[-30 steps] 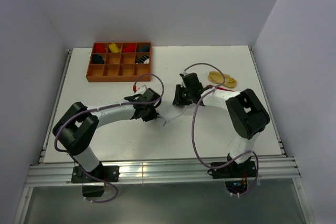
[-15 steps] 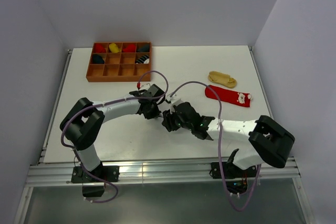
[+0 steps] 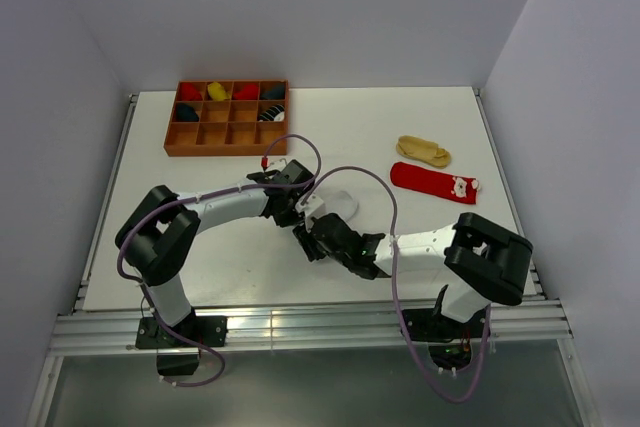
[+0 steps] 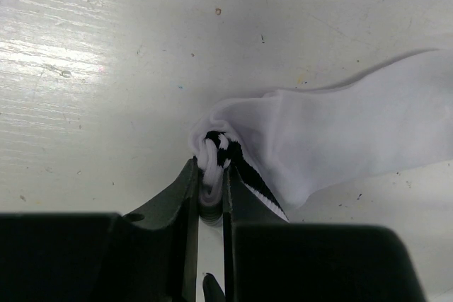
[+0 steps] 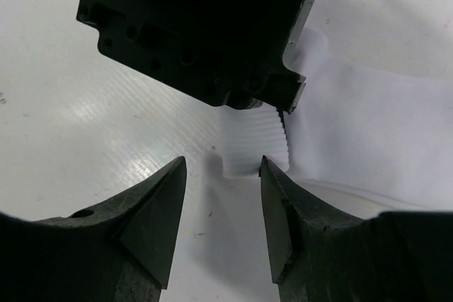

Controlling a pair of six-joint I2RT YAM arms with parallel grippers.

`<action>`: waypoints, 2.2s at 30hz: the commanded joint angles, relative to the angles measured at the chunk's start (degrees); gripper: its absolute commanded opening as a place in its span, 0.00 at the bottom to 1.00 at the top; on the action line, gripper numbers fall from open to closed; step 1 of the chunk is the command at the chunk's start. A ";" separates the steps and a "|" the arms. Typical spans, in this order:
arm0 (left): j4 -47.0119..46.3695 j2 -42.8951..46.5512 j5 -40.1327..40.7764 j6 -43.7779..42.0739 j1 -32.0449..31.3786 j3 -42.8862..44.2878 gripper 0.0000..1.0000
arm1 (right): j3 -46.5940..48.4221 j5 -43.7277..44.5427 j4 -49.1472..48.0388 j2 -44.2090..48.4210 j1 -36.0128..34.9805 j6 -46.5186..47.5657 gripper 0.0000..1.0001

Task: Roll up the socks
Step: Roll the sock at the center of the board.

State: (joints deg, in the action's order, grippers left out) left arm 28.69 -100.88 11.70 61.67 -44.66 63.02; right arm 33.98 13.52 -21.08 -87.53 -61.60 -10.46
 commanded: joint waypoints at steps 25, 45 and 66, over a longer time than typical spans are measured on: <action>1.11 -2.39 -1.51 -0.15 0.01 -0.36 0.00 | 5.93 8.19 2.36 -9.86 -2.73 1.49 0.50; -6.79 9.38 -0.45 12.42 3.88 -10.46 0.49 | 6.01 -25.78 9.56 -6.25 14.13 -5.63 0.00; -8.65 -3.09 -15.83 -15.34 7.67 3.59 0.49 | 6.80 -28.90 10.88 -8.01 16.17 -0.35 0.00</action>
State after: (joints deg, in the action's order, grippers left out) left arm 19.66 -101.73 0.64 52.62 -36.40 64.03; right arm 40.75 -17.04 -14.52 -94.35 -44.58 -12.34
